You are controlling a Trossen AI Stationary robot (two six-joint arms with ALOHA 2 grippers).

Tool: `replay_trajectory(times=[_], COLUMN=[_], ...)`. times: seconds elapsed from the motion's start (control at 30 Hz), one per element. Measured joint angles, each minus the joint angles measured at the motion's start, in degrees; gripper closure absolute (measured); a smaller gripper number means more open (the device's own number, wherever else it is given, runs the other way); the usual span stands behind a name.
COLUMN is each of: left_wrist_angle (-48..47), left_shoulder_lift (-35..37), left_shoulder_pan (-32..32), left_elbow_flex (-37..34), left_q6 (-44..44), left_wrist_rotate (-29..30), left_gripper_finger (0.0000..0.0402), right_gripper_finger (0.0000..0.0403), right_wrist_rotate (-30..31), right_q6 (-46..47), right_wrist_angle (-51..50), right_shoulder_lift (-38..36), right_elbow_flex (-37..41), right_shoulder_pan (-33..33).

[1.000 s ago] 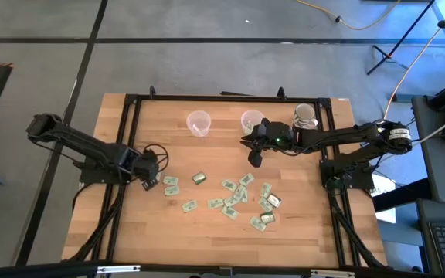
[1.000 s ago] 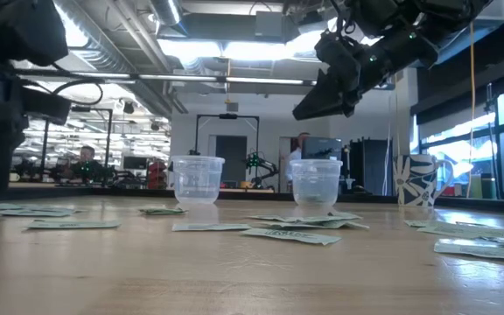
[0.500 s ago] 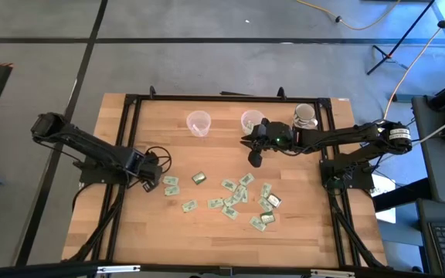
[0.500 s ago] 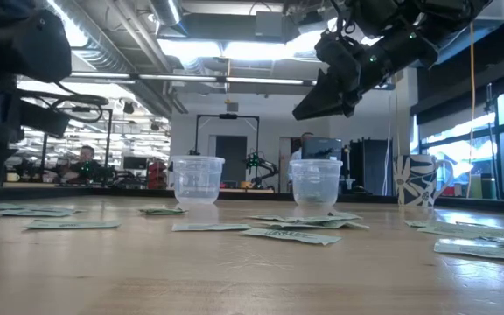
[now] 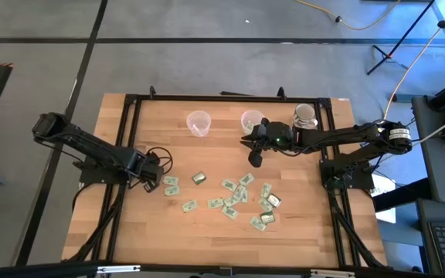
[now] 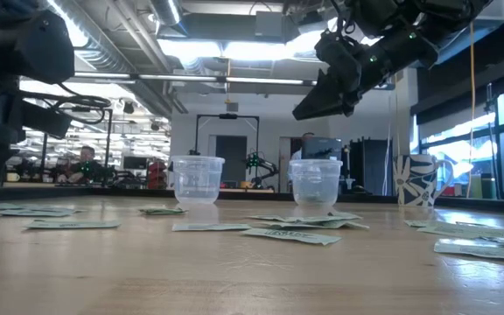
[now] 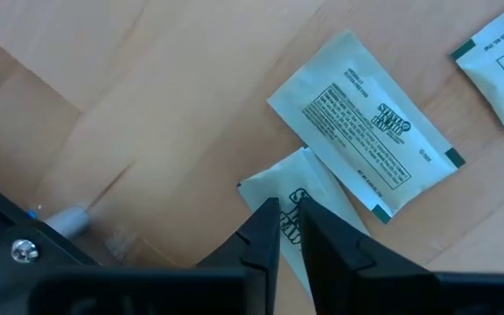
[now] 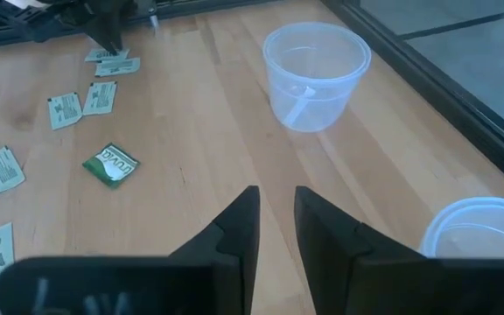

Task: Pick and place Stevia / Truvia into bins
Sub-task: Put the stevia packet into the right transparent container

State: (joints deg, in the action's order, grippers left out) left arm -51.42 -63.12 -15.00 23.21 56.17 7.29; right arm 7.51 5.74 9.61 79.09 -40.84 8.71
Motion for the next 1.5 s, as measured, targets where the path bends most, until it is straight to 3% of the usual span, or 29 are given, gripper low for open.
replay_trajectory(times=[0.17,0.43,0.97,1.33,1.5], left_wrist_angle=[0.39,0.39,0.06,0.65,0.54], left_shoulder_lift=[-0.04,-0.04,-0.08,-1.83,-1.88], left_shoulder_pan=[0.0,0.0,0.13,0.11,0.11], left_elbow_flex=[-0.03,-0.06,-0.16,0.12,0.22], left_q6=[-1.41,-3.31,-1.32,-1.35,-1.97], left_wrist_rotate=[-0.24,0.09,-0.06,-0.99,-1.35], left_gripper_finger=[0.0397,0.0399,0.0339,0.0393,0.0398], right_gripper_finger=[0.0324,0.0324,0.0324,0.0324,0.0324], right_wrist_rotate=[0.0,0.0,-0.01,0.0,0.0], right_q6=[0.0,0.0,0.0,0.0,0.0], right_wrist_angle=[0.0,-0.02,-0.02,-0.03,-0.02], right_shoulder_lift=[-0.02,-0.01,-0.01,-0.01,0.0], right_elbow_flex=[0.0,-0.01,0.0,0.0,0.0], right_shoulder_pan=[0.0,0.02,0.02,0.0,0.0])
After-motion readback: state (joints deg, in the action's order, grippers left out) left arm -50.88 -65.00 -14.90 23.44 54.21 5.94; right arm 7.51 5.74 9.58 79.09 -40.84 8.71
